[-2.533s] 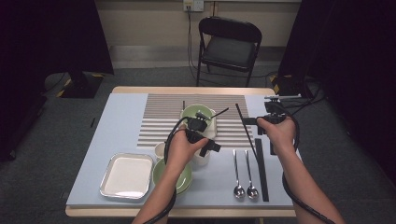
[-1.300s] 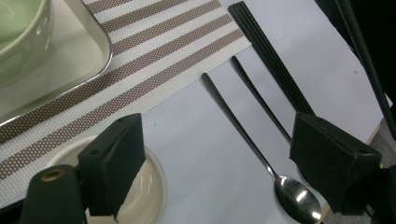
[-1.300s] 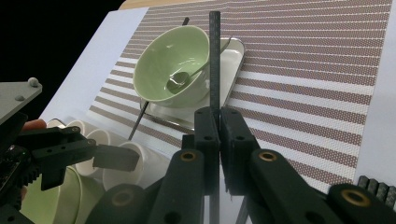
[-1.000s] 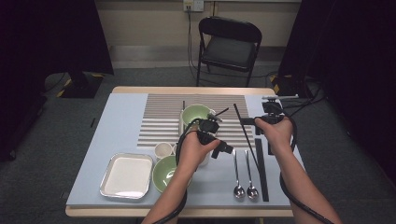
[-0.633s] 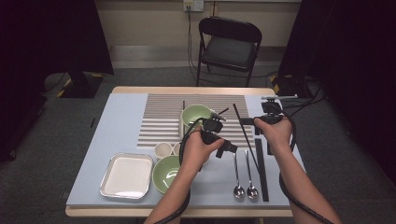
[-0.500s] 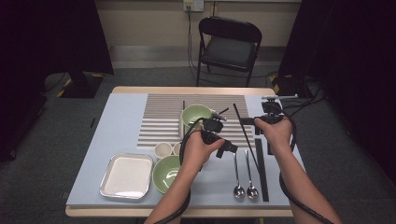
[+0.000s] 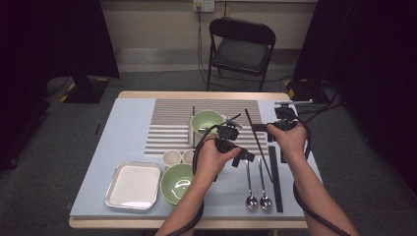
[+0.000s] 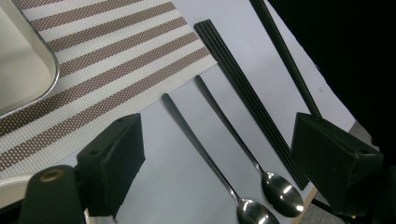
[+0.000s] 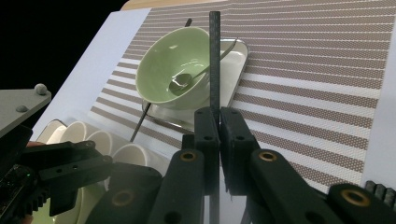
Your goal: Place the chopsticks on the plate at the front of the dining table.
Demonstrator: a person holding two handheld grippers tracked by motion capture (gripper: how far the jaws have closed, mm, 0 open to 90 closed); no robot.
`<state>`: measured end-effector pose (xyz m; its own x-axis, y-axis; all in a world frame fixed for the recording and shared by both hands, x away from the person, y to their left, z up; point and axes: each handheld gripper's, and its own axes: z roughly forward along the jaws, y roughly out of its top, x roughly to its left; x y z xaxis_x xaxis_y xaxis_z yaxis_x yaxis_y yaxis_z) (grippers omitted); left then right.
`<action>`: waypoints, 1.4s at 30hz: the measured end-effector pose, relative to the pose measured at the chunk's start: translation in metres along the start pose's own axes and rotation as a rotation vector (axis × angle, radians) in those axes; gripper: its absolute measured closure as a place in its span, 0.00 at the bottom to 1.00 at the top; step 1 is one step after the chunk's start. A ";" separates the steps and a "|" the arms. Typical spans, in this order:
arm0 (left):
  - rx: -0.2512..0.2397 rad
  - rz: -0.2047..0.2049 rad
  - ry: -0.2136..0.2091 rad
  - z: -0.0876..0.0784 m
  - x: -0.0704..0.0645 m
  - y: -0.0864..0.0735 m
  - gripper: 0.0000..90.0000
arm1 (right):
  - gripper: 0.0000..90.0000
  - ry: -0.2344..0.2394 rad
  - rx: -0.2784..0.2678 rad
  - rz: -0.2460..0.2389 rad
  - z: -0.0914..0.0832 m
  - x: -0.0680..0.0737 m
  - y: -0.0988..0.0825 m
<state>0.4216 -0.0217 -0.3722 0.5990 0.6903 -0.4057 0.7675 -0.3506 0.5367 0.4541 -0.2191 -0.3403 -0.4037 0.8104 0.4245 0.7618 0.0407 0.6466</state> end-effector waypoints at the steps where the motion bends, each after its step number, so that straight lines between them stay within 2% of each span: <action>1: -0.004 0.000 -0.001 0.000 0.000 0.000 0.19 | 0.96 -0.003 0.001 0.002 0.000 0.000 0.000; 5: 0.004 -0.003 0.000 0.001 -0.001 0.000 0.22 | 0.96 -0.002 0.004 -0.002 0.002 0.001 -0.001; 8: 0.007 -0.034 0.011 0.003 -0.001 0.000 0.24 | 0.96 0.000 0.002 0.000 0.003 0.001 -0.001; 11: 0.005 -0.046 0.010 0.002 -0.001 0.000 0.25 | 0.96 0.003 -0.002 -0.001 0.003 0.002 -0.001; 24: 0.009 -0.049 -0.020 0.005 -0.006 0.000 0.27 | 0.96 0.008 -0.003 0.001 0.008 0.007 -0.002; 30: -0.006 -0.067 -0.022 0.007 -0.007 -0.001 0.28 | 0.96 0.010 -0.002 0.000 0.012 0.009 -0.003; 35: -0.014 -0.089 -0.040 0.010 -0.008 -0.002 0.29 | 0.96 0.014 0.001 0.003 0.013 0.010 -0.003; 38: -0.008 -0.072 -0.044 0.011 -0.010 -0.002 0.32 | 0.96 0.015 -0.001 0.001 0.013 0.011 -0.003; 42: -0.018 -0.087 -0.049 0.013 -0.011 -0.001 0.36 | 0.96 0.014 0.000 -0.001 0.013 0.013 -0.002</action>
<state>0.4166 -0.0373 -0.3778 0.5406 0.6861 -0.4867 0.8134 -0.2787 0.5107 0.4539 -0.2009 -0.3447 -0.4116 0.8024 0.4322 0.7614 0.0422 0.6469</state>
